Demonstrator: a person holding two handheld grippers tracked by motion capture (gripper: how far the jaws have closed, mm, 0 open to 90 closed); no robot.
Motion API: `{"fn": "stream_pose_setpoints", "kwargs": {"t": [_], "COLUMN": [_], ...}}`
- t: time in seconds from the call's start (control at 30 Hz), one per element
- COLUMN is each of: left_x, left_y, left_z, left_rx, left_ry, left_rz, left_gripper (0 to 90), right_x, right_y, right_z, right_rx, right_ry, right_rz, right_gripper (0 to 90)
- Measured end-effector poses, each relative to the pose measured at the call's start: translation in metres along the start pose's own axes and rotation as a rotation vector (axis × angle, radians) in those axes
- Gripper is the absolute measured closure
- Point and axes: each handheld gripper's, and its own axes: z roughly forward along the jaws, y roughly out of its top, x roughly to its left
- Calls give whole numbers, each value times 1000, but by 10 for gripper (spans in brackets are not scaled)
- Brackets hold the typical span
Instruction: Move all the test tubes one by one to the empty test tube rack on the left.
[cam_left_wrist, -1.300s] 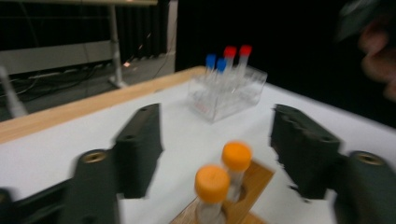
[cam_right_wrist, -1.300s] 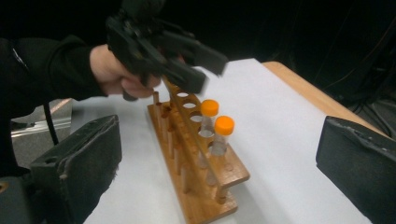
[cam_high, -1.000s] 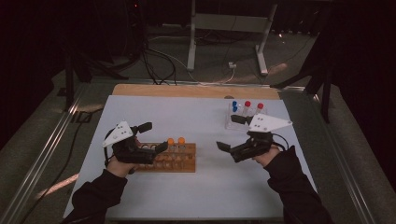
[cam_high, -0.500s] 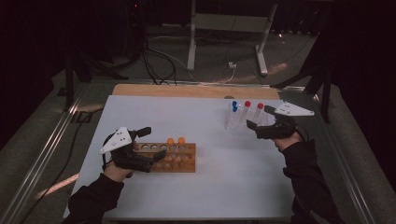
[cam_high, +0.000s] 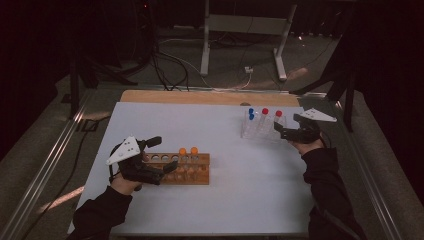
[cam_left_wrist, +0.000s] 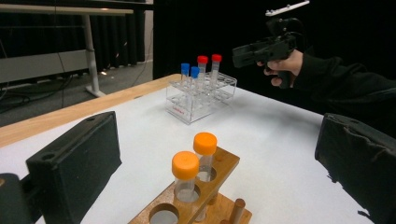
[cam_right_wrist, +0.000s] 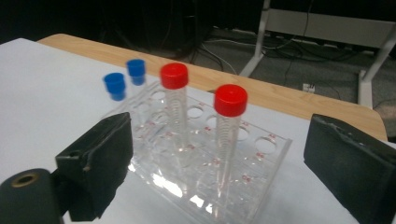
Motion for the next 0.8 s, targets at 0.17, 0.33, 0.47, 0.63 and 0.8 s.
{"fn": "stream_pose_setpoints", "kwargs": {"t": [0.17, 0.33, 0.47, 0.63, 0.8], "left_x": [0, 1, 1, 1, 2], "left_y": [0, 0, -1, -1, -1], "left_z": [0, -1, -1, -1, -1], "left_rx": [-2, -8, -8, -7, -8], "left_ry": [-5, -3, -6, -5, -6], "left_rz": [-1, -4, -7, -7, -11], "left_gripper": [10, 11, 10, 10, 10], "right_x": [-4, -7, -10, -6, -2], "right_y": [-2, -5, -6, -6, -5], "right_z": [10, 17, 22, 31, 38], "right_rx": [11, 39, 41, 67, 90], "right_ry": [-31, -45, -34, -14, -22], "right_rz": [12, 9, 24, 14, -5], "right_gripper": [197, 367, 472, 544, 663]}}
